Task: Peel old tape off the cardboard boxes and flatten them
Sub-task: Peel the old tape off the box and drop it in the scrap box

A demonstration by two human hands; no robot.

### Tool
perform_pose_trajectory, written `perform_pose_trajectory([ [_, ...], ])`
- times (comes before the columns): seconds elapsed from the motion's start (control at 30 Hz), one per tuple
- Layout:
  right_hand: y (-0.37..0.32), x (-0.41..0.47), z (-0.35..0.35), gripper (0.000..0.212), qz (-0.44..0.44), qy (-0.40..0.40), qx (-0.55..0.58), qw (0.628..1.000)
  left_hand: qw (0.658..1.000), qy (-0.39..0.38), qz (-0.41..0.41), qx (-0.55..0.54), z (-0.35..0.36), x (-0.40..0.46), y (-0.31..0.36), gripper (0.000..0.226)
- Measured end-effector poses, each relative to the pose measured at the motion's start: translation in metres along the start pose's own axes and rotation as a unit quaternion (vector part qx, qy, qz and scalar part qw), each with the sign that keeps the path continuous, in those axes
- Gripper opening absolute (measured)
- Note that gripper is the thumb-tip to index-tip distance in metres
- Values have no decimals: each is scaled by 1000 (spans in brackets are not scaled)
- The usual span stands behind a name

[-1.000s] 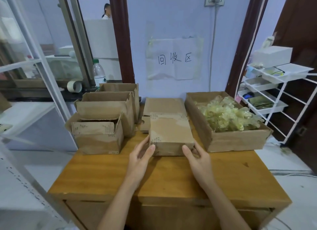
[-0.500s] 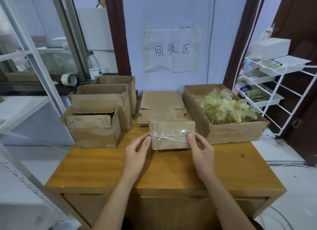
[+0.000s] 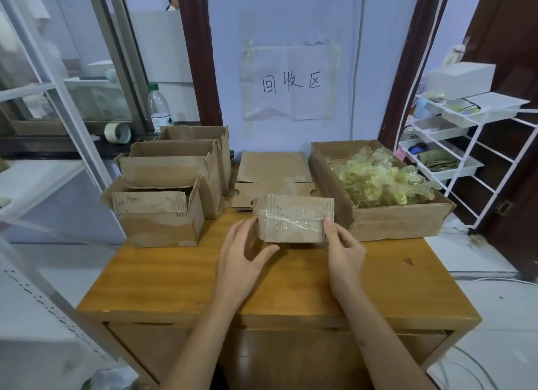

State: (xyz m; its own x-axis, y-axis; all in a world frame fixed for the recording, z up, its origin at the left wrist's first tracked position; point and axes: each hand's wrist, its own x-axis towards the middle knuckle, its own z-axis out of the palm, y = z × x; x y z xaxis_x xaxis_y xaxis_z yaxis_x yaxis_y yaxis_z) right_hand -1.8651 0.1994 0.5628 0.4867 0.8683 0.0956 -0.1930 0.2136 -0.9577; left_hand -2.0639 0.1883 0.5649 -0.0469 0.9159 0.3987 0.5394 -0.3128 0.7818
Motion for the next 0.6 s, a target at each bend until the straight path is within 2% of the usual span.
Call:
perform_pose_trajectory([
  [0.07,-1,-1,-1,22,9,6,7,1000,1000,28,-14,-2,-3,-1,1,87],
  [0.13,-1,0,-4,24,16,15,12,1000,999,35,-36,3,-5,-2,2,106],
  [0.23,-3,-2,-5,26,9,9,6,1000,1000,2,-6,15,-6,-3,4,123],
  [0.33,-2,-3,-5,38,1,-4,-12,1000,999,-40,23,28,-4,-4,2,118],
  [0.4,-1,-5,-7,47,-14,-12,-29,999,999,-34,11,12,-4,-4,2,110],
  [0.6,-6,-18,0,38,-89,-3,-86,992,1000,-15,-10,-23,-6,-3,2,104],
])
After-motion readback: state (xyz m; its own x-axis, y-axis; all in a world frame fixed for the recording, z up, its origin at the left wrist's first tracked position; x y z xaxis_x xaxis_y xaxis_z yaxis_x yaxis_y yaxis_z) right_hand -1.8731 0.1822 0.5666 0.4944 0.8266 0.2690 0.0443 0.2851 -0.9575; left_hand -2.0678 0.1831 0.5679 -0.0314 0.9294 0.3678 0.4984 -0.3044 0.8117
